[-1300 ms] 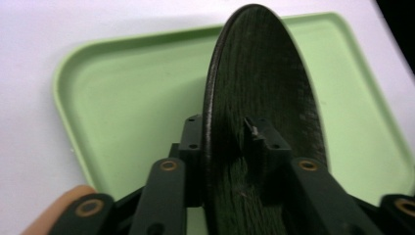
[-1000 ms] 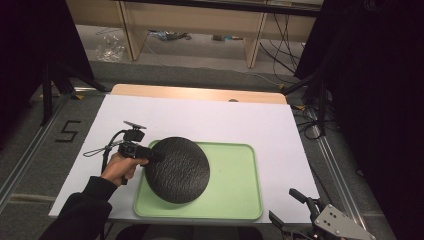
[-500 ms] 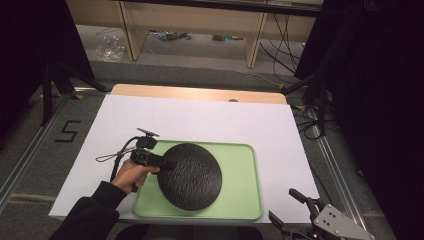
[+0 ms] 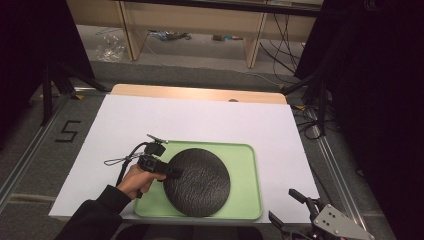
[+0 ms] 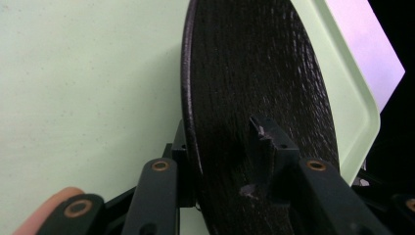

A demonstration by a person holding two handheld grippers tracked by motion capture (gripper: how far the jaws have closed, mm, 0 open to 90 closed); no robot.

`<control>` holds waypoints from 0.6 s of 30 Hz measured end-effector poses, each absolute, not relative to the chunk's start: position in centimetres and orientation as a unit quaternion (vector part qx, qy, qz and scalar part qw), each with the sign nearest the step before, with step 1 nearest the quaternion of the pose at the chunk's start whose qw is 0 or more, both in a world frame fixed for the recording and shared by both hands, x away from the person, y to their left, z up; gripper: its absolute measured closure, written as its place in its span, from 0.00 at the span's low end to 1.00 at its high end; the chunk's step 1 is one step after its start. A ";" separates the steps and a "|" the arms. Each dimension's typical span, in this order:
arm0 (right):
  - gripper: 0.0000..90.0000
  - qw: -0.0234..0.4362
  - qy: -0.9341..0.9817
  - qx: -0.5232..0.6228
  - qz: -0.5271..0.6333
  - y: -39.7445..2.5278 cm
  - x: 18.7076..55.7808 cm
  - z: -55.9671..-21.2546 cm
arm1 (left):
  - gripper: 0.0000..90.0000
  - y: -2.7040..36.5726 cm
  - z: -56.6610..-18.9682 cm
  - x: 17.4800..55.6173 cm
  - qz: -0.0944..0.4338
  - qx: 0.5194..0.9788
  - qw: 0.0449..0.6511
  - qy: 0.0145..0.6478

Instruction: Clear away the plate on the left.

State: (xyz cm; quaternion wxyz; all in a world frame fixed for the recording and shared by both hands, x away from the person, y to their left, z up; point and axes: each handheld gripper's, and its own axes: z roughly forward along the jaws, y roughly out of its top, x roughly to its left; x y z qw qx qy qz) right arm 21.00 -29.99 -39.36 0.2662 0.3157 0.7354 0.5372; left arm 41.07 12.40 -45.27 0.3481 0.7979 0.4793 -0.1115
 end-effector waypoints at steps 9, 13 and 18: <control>0.19 0.267 0.734 0.314 0.539 -30.0 21.0 -39.4 | 0.63 12.4 -45.0 40.3 -0.097 0.819 0.313 0.472; 0.19 0.267 0.735 0.314 0.538 -29.9 21.0 -39.4 | 0.57 13.0 -45.3 39.8 -0.065 0.839 0.270 0.468; 0.19 0.267 0.738 0.310 0.536 -29.9 21.1 -39.4 | 0.67 13.1 -45.4 39.4 -0.016 0.853 0.238 0.463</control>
